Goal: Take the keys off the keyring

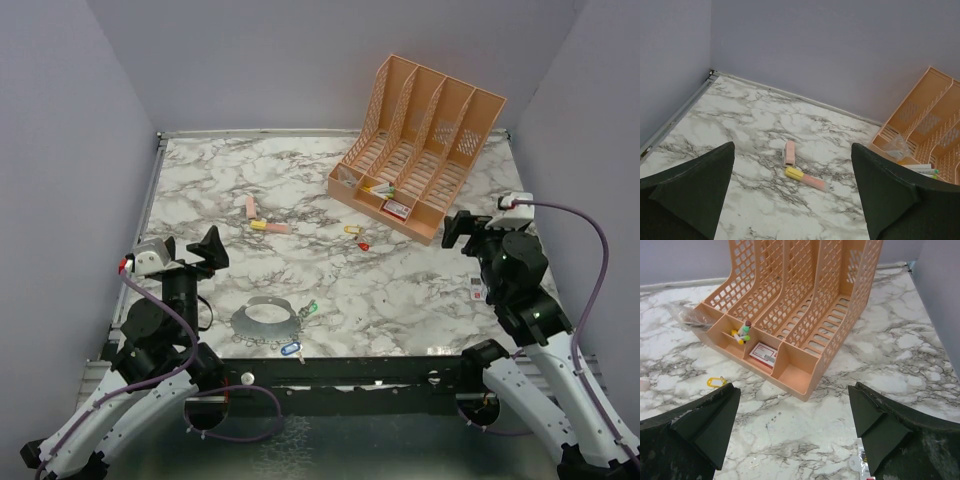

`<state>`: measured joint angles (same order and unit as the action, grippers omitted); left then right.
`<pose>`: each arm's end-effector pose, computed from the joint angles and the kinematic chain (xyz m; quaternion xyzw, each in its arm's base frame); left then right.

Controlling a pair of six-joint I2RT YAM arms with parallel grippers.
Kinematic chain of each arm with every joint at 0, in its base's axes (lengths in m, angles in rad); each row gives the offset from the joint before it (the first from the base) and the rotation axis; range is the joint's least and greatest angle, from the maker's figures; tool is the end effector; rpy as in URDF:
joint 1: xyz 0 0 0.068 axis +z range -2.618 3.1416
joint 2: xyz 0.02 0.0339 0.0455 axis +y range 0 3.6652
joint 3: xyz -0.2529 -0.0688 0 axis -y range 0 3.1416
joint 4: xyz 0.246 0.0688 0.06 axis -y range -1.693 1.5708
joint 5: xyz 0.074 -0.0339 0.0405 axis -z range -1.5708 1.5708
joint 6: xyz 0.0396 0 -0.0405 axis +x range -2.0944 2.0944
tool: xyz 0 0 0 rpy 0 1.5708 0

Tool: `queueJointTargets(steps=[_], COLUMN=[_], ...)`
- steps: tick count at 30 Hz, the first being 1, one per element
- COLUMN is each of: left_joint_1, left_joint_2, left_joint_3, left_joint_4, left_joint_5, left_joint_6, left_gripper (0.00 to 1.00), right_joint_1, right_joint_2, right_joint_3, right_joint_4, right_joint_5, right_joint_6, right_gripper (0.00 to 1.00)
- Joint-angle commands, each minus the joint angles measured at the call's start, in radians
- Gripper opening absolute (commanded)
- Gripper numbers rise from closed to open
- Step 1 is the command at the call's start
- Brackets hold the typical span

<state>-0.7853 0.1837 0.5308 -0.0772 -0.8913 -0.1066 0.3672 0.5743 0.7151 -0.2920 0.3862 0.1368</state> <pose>0.0766 -0.0331 0.3262 -0.1416 0.6294 -0.0742 0.7604 0.1474 0.0407 0.3281 0.0387 0.7538 0.0185 0.6557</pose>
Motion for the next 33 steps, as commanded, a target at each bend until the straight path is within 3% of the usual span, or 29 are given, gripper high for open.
queueJointTargets(steps=[1,10,19,33], left_joint_1=[0.007,0.013,0.017,0.021], left_joint_2=[-0.016,-0.026,-0.046,-0.079], left_joint_3=[-0.01,-0.011,-0.013,-0.013], left_joint_4=[0.016,0.017,0.015,-0.001], left_joint_5=[-0.022,-0.016,-0.015,-0.046], left_joint_6=[0.015,0.015,0.013,0.0], left_gripper=[0.99,0.99,0.99,0.99], right_joint_1=[-0.002,0.046,0.363,0.809], right_joint_2=[0.028,0.199,0.454,1.037], right_joint_3=[-0.01,-0.041,-0.008,0.299], right_joint_4=[0.008,0.066,0.1,0.082], right_joint_5=[-0.098,-0.289,-0.093,-0.082], right_joint_6=[-0.016,0.055,0.073,0.145], right_gripper=[1.0,1.0,1.0,1.0])
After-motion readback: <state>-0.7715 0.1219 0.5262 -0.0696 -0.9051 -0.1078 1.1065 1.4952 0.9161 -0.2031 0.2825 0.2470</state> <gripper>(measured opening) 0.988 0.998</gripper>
